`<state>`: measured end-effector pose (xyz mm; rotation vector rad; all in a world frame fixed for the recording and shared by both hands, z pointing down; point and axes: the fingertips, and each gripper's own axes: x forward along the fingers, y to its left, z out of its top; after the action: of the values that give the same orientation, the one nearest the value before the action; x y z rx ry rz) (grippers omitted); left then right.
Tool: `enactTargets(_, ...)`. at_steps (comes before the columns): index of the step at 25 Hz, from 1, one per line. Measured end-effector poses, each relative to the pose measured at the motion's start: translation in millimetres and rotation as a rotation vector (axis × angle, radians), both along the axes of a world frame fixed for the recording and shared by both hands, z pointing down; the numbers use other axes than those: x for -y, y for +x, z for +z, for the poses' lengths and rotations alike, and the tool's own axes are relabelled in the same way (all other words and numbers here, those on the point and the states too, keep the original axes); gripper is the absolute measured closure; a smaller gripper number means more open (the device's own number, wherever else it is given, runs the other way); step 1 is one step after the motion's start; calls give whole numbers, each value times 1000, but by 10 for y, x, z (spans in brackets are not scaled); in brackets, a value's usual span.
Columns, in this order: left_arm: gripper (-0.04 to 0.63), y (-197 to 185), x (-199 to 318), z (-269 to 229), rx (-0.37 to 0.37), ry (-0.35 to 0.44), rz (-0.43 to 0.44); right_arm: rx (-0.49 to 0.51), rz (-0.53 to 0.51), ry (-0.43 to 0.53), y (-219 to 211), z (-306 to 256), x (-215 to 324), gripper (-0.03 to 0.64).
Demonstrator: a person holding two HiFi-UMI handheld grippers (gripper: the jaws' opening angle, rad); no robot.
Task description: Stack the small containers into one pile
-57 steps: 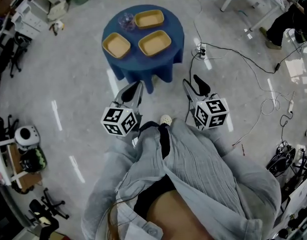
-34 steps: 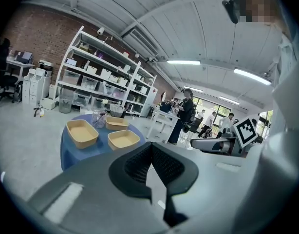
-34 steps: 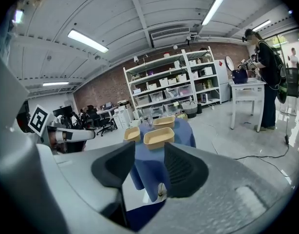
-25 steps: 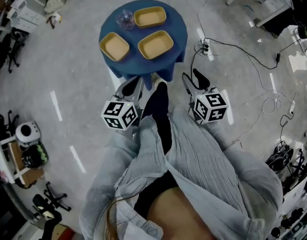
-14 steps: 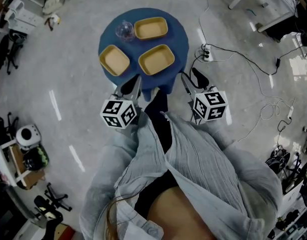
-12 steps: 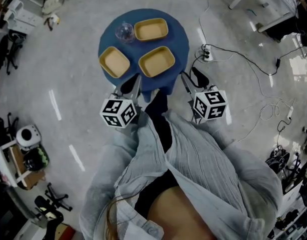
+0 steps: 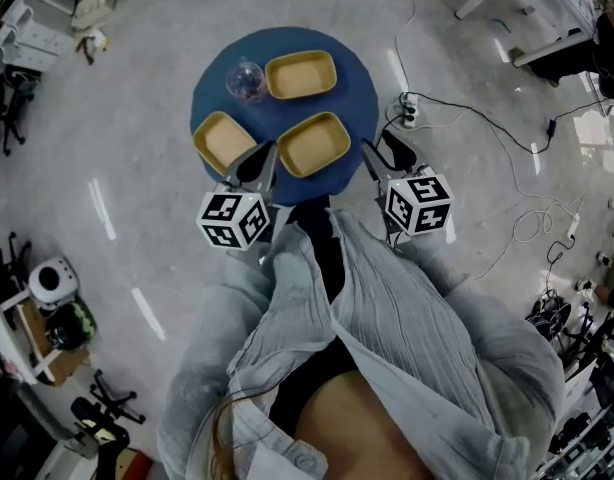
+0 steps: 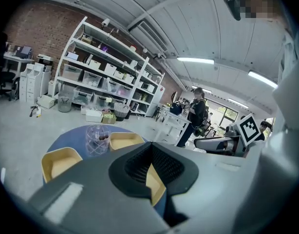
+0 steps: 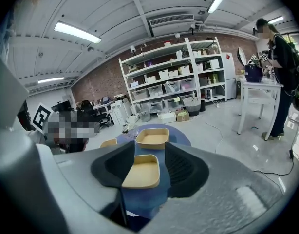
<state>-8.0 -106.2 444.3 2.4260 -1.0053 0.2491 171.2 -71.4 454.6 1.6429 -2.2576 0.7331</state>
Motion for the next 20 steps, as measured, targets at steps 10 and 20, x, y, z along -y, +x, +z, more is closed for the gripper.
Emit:
enactTargets(10,581,-106,395,243,24,-49,-38,-55,-116,-94,-19,251,507,416)
enactTargets(20,581,-175,468,594,63,-100,-54,-95,-381,-301,-377,828,733,416)
